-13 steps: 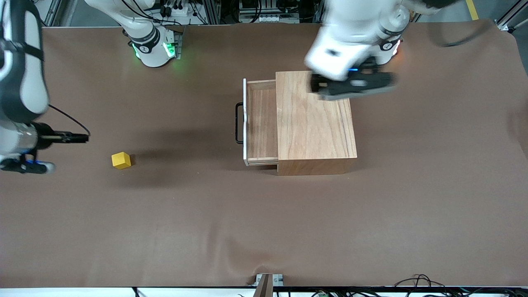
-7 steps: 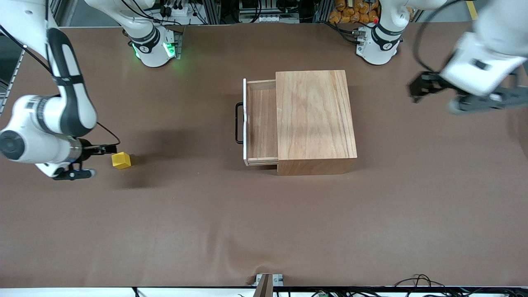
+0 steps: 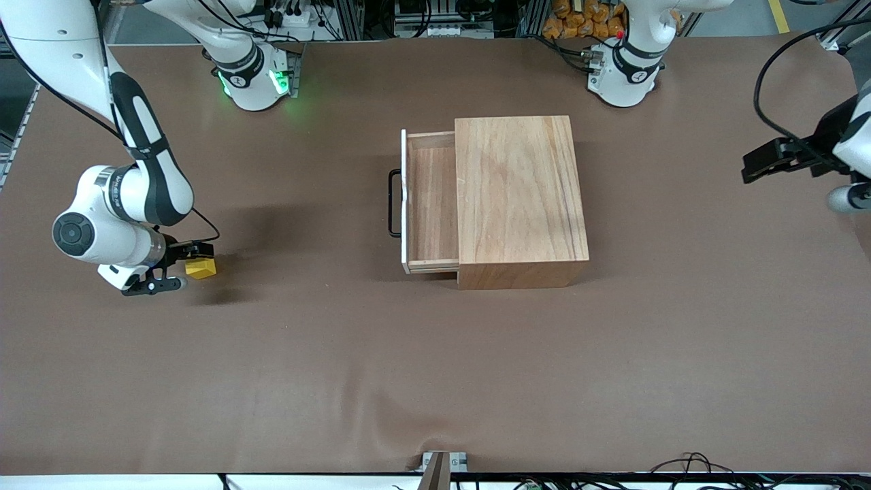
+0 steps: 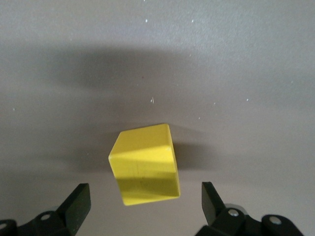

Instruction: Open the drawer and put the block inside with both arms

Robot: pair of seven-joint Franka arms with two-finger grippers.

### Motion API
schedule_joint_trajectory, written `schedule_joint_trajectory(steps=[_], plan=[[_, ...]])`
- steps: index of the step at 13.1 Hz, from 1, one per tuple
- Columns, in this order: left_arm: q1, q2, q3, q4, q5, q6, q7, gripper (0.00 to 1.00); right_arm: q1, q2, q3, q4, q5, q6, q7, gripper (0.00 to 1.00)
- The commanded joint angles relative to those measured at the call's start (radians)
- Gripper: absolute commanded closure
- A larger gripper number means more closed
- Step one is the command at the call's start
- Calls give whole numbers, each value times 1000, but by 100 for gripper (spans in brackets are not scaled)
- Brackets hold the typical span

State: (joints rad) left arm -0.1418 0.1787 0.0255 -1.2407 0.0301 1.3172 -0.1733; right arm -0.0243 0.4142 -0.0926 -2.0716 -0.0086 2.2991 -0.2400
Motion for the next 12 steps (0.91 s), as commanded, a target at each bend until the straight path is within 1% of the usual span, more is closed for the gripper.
schedule_joint_trajectory(steps=[1,2,3,4,5,6,8,9,10,11,12], plan=[[-8,-244,-9,-377,-12,218,2,0,0,17,4,-12,9,46,-21,0],[-7,-293,-13,-464,-12,281,3,0,-3,24,8,-15,12,66,-21,0],[-5,-336,-16,-538,-12,333,3,0,-5,32,10,-28,15,89,-21,15],[-5,-366,-16,-578,-9,350,2,0,0,34,10,-39,15,114,-21,38],[-5,-372,-18,-580,-9,346,2,0,0,34,11,-44,15,118,-21,72],[-8,-372,-21,-574,-9,332,0,0,-2,34,16,-44,15,114,-18,100],[-9,-358,-29,-527,-10,318,3,0,-2,19,36,-30,15,74,-10,100],[-12,-352,-30,-505,-13,306,-3,0,1,0,43,11,15,-14,-7,100],[-15,-349,-30,-488,-15,288,-9,0,1,-11,56,83,28,-149,-7,100],[-15,-343,-32,-480,-19,286,-9,0,3,-11,66,173,57,-281,-5,100],[-15,-338,-32,-474,-27,284,-9,0,4,-9,80,273,125,-416,7,100]])
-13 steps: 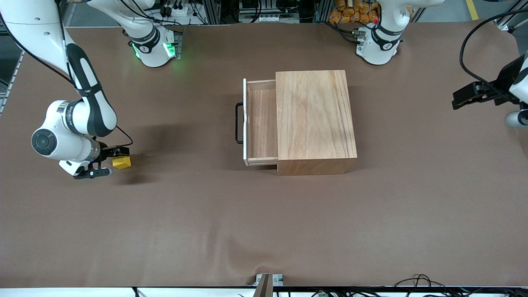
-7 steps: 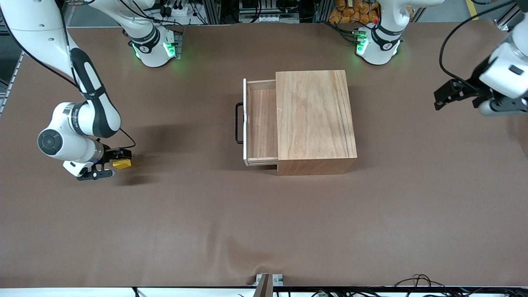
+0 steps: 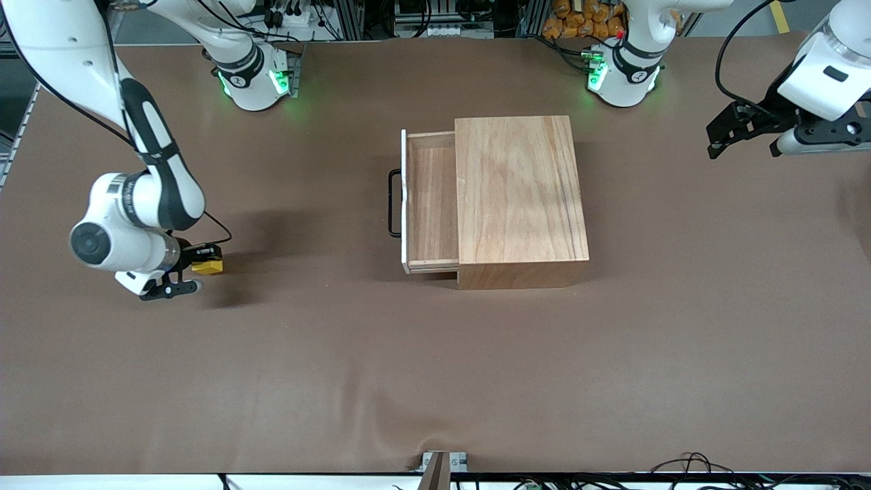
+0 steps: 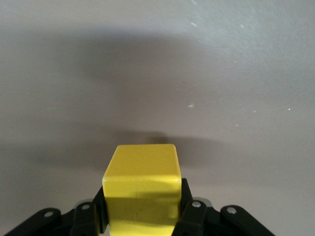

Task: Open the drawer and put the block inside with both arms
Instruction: 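Carry the cube over the open drawer with the right gripper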

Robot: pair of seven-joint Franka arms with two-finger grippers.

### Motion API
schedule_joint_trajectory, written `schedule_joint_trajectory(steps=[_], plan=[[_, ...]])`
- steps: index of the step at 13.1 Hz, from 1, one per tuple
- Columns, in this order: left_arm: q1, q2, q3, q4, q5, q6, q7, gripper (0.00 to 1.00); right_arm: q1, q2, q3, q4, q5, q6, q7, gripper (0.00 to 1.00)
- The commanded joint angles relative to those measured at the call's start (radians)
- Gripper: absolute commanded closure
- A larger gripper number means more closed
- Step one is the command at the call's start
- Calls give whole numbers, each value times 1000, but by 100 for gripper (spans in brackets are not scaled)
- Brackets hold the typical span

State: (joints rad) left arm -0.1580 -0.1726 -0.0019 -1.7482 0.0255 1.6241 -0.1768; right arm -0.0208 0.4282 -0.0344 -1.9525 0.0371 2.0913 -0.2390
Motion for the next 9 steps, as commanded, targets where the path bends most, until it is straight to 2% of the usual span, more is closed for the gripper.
schedule_joint_trajectory(steps=[1,3,7,9], plan=[[3,15,-4,36,-32,-23,-6,0,15,-22,30,246,125,-317,12,100],[3,27,-3,44,-48,-23,0,0,92,-22,60,372,145,-427,56,100],[2,30,-4,42,-35,-30,3,0,344,-19,113,487,171,-429,612,100],[3,33,-6,42,-33,-29,25,0,436,-20,114,497,210,-427,714,100]])
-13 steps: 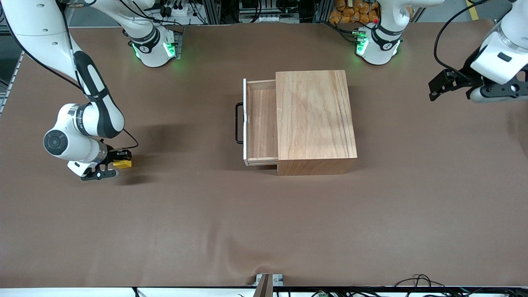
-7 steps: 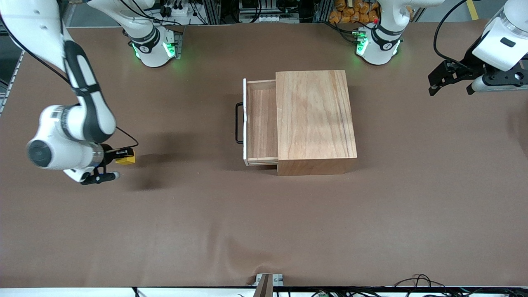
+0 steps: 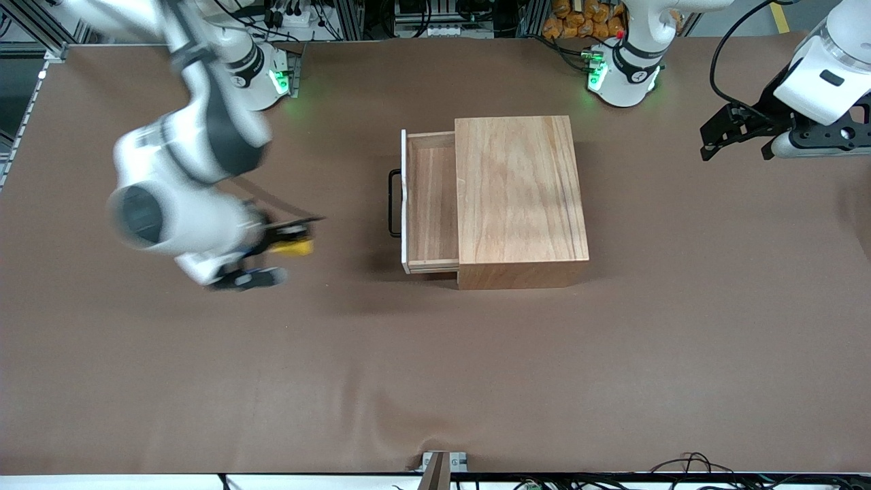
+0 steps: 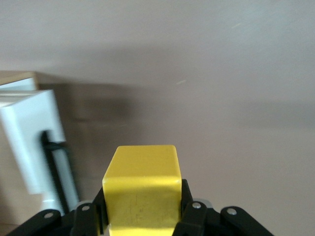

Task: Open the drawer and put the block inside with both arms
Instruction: 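Carry the cube over the open drawer with the right gripper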

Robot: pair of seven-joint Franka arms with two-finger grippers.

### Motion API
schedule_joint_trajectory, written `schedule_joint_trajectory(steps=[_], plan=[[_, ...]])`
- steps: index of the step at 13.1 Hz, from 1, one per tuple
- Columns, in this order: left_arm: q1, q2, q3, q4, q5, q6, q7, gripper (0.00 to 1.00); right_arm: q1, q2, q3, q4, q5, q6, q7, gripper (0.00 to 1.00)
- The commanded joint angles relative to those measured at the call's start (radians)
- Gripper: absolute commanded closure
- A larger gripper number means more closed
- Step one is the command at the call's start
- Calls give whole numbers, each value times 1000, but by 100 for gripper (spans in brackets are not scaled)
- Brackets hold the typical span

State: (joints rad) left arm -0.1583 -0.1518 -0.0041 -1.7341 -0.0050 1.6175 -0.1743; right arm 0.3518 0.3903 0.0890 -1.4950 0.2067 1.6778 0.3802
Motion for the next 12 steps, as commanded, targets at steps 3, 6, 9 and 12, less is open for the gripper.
schedule_joint_trajectory(steps=[3,6,9,12], plan=[[3,28,-2,36,5,-14,32,0,165,19,-11,33,79,0,156,100],[13,53,-2,71,22,-7,35,0,263,39,-12,29,79,72,258,100],[137,72,-112,79,22,2,39,0,311,62,-12,9,69,147,310,100],[186,66,-162,73,20,4,47,0,334,102,-12,-5,65,212,325,100]])
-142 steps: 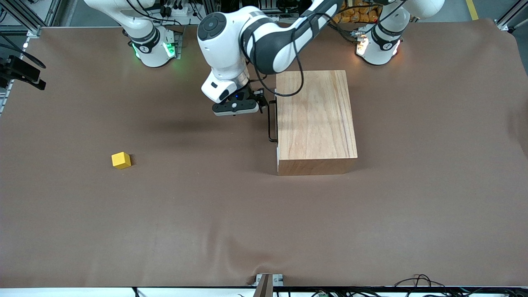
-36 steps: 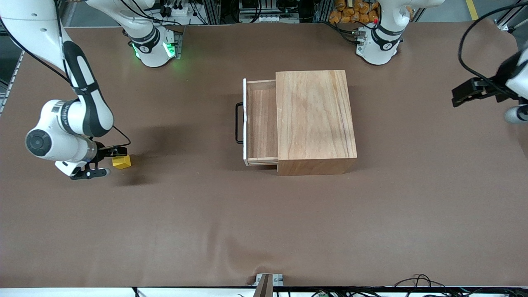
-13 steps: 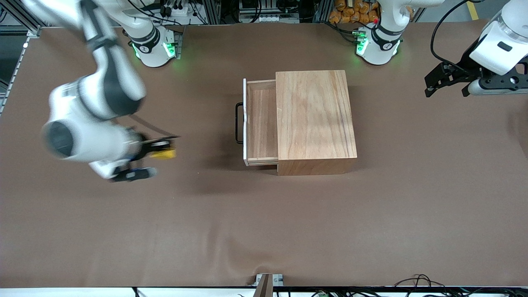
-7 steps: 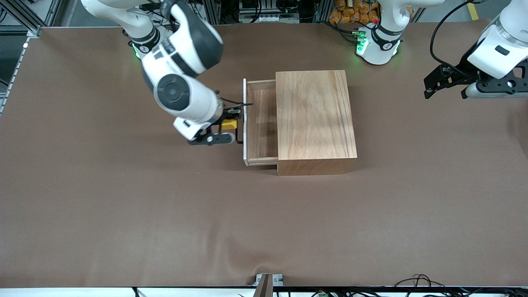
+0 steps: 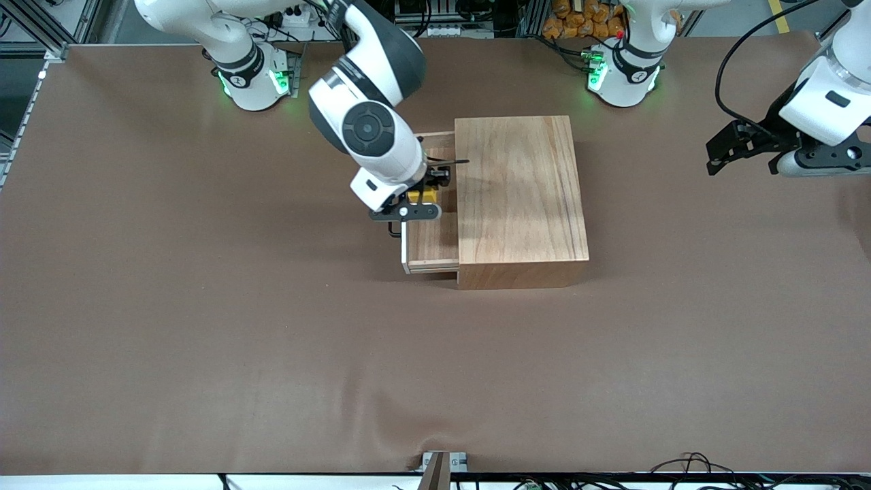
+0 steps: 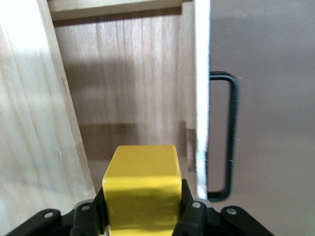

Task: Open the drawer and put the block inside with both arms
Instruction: 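Carry the cube over the open drawer with the right gripper, then lower the cube into the drawer and open the right gripper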

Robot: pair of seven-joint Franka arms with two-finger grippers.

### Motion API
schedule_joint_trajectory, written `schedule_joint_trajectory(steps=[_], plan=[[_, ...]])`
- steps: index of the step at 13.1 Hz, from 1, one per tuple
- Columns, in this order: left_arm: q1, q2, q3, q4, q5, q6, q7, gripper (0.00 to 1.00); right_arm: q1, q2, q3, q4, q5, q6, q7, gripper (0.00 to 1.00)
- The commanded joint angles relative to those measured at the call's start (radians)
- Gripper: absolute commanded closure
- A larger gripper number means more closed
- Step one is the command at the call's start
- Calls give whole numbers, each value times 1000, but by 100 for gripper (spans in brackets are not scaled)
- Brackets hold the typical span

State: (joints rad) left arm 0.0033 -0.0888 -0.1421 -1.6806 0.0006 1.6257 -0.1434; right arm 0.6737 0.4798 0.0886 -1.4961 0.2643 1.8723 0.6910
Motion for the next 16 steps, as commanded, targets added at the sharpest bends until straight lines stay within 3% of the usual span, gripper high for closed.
schedule_joint_trajectory(steps=[1,4,6,7,10,13,16], plan=[[24,-2,-21,15,16,-4,16,0,12,14,-12,-9,7,15,16,100],[37,-6,-16,10,15,-4,16,0,15,26,-13,-20,-3,19,19,100],[35,-23,-13,9,15,-10,16,0,15,40,-12,-16,-5,30,92,26],[34,-25,2,6,16,-10,16,0,15,40,-12,-15,-8,28,96,0],[21,-22,24,4,18,-3,16,0,6,28,-13,39,-5,15,97,0],[-9,-19,73,7,24,6,39,0,-14,-1,-20,132,-11,-100,94,0],[-26,-11,102,7,24,8,39,0,-80,-26,-82,201,1,-226,85,0]])
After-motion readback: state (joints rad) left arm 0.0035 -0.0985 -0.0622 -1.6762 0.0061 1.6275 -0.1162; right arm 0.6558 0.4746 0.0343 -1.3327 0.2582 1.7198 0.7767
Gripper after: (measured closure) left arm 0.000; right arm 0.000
